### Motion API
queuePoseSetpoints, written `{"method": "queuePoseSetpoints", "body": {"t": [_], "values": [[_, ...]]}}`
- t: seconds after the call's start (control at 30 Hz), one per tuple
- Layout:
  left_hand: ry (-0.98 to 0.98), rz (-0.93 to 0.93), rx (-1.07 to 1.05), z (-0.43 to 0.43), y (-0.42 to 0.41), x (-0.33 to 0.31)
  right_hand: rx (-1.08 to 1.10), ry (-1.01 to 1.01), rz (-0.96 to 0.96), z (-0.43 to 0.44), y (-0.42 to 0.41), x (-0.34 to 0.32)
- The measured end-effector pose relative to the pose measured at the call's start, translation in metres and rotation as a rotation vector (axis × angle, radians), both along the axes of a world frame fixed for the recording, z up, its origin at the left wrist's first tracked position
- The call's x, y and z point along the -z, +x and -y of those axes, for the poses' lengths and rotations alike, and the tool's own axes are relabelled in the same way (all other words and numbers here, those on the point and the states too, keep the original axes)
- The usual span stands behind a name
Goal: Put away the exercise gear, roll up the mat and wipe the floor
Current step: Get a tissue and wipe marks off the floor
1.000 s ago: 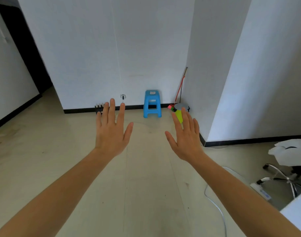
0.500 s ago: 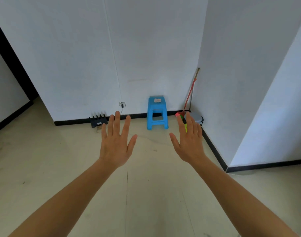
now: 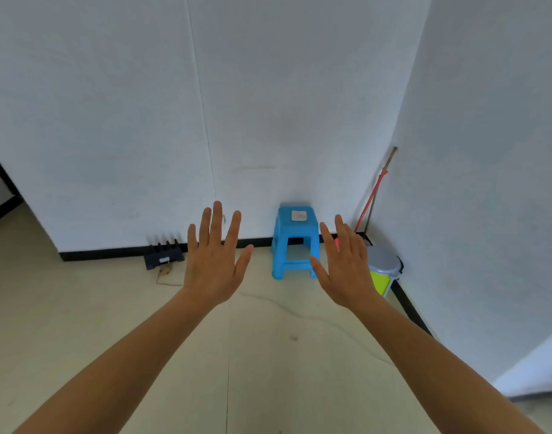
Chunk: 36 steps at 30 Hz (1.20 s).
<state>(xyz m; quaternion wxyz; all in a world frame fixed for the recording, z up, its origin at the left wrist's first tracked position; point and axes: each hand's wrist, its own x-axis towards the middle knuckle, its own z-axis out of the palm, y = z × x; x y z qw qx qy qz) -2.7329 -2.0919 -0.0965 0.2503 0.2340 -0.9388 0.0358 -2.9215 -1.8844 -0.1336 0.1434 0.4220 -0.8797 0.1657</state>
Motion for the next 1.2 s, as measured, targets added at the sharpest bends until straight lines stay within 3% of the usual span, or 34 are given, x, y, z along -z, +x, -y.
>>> {"method": "queuePoseSetpoints", "body": {"t": [0.13, 0.43, 0.67, 0.93, 1.2], "values": [[0.029, 0.066, 0.037, 0.081, -0.107, -0.003, 0.089, 0.003, 0.042, 0.055, -0.093, -0.004], [0.045, 0.208, 0.099, 0.225, -0.37, 0.058, 0.21, 0.034, 0.14, 0.189, -0.34, 0.051], [0.08, 0.223, 0.101, 0.322, -0.556, 0.047, 0.215, 0.086, 0.208, 0.3, -0.521, 0.043], [0.178, 0.319, 0.108, 0.445, -0.706, 0.097, 0.187, 0.19, 0.257, 0.417, -0.667, 0.076], [0.292, 0.552, 0.273, 0.548, -0.863, 0.182, 0.407, 0.265, 0.548, 0.501, -0.777, 0.157]]}}
